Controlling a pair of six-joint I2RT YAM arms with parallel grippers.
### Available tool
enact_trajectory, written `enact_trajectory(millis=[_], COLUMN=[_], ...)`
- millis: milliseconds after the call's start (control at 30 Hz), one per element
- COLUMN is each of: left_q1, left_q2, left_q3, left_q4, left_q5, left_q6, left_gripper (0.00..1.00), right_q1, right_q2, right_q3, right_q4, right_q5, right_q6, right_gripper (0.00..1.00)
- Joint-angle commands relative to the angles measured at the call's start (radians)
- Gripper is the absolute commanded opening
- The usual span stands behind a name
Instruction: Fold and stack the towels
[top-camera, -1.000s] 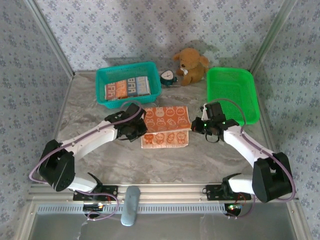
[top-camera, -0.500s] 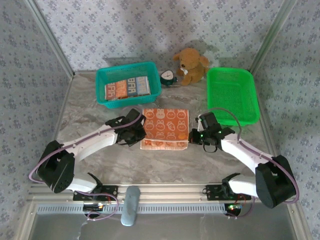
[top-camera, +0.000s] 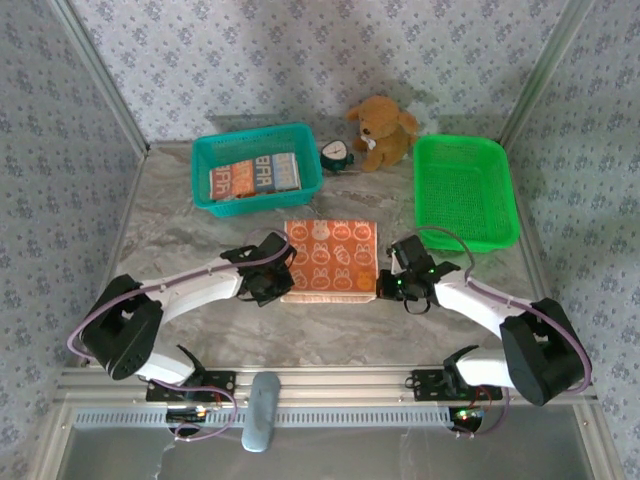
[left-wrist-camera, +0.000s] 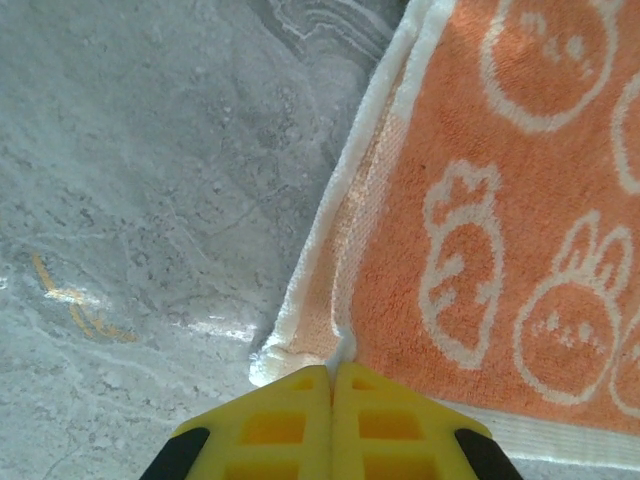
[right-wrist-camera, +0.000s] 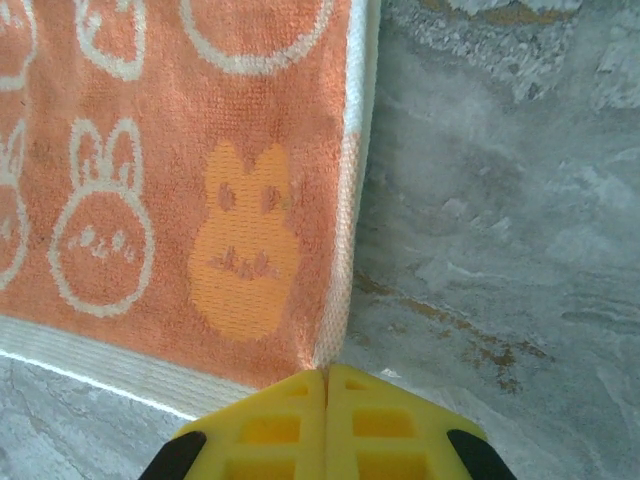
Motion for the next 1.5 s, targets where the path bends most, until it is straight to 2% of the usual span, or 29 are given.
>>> enact_trajectory(millis=[0, 367, 600, 1033, 1467], left_q1=[-0.006, -0.001, 0.001, 0.000, -0.030], left_q2=[0.009, -0.049, -0.090, -0.133, -0.075], left_q3=[0.018, 0.234, 0.309, 0.257, 0.082], left_q4=[-0.008, -0.198, -0.296, -0.283, -0.141], left_q5=[-0.020, -0.106, -0.136, -0.119, -0.071], left_q6=[-0.012, 0.063, 0.056, 0.026, -0.020], left_gripper=[0.00, 0.00, 0.00, 0.00, 0.00], right_q1=[0.005, -0.006, -0.005, 0.011, 0.110], right_q2=[-0.006, -0.119, -0.176, -0.226, -0.182], right_q3=[0.005, 0.168, 0.211, 0.187, 0.036], right_q4=[-0.021, -0.156, -0.191, -0.214, -0.102], right_q5=[0.041, 0.082, 0.082, 0.084, 0.109], right_q6=[-0.004, -0.036, -0.016, 0.011, 0.059], right_gripper=[0.00, 0.00, 0.00, 0.00, 0.00])
